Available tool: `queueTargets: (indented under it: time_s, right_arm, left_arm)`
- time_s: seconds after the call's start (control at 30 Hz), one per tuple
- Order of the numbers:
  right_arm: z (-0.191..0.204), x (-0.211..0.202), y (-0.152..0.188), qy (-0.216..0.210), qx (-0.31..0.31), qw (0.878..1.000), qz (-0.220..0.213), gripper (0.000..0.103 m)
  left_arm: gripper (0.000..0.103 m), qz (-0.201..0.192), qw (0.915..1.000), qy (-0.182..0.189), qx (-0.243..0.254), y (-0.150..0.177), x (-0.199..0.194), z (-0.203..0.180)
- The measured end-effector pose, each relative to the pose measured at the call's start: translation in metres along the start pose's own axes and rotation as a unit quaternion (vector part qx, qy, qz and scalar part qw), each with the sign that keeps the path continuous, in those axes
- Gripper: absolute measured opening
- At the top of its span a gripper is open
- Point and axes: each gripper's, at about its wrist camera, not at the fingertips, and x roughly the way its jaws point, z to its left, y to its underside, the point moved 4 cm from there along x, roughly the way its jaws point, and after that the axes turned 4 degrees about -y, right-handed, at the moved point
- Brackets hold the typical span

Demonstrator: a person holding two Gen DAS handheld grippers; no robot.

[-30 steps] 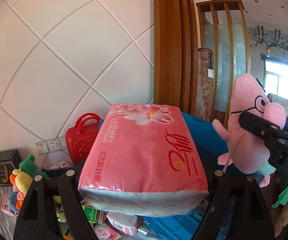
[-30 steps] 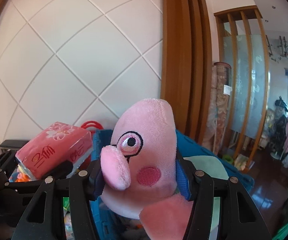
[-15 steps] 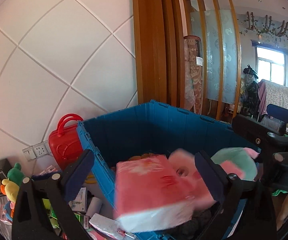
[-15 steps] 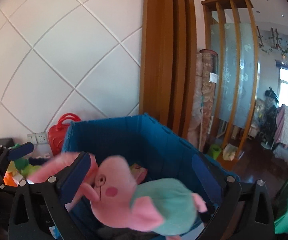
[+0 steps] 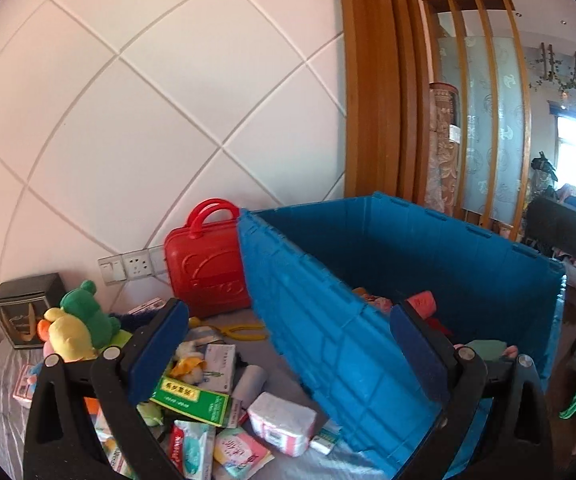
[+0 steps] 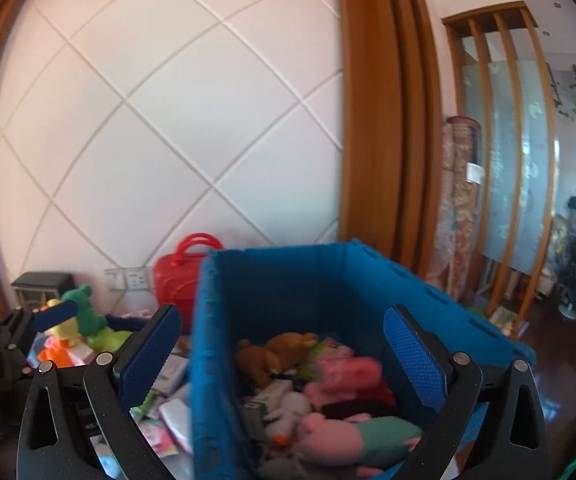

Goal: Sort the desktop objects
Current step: 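Move both tools back from the blue bin to the pile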

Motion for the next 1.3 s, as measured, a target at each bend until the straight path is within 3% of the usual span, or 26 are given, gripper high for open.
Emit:
queueTargets:
  time_s: [0.2, 0.4, 0.73, 0.97, 1.1, 1.3]
  right_arm:
    - [0.07, 0.005, 0.017, -0.068, -0.022, 0.997, 0.002, 0.103]
    - [0.138, 0.029, 0.064, -0.124, -0.03, 0.991, 0.038, 0.103]
    - [0.202, 0.085, 0.162, -0.147, -0.03, 0.98, 0.127, 0.103]
    - [0.225, 0.117, 0.215, -0.131, -0.039, 0.975, 0.174, 0.103]
    - [0.222, 0.137, 0.24, -0.126, -0.034, 0.97, 0.203, 0.103]
    - [0.231, 0.164, 0.252, -0.121, -0.031, 0.966, 0.227, 0.103]
  left_arm:
    - [0.102, 0.021, 0.9971, -0.07, -0.02, 0.041, -0.002, 0.081]
    - [0.102, 0.039, 0.9904, -0.129, -0.031, 0.092, -0.013, 0.149]
    - [0.102, 0.1, 0.9745, -0.194, -0.052, 0.187, -0.02, 0.235]
    - [0.102, 0.128, 0.972, -0.188, -0.057, 0.229, -0.011, 0.259]
    - [0.102, 0.133, 0.9753, -0.169, -0.05, 0.235, 0.002, 0.255]
    - [0.102, 0.137, 0.9771, -0.155, -0.052, 0.237, 0.022, 0.256]
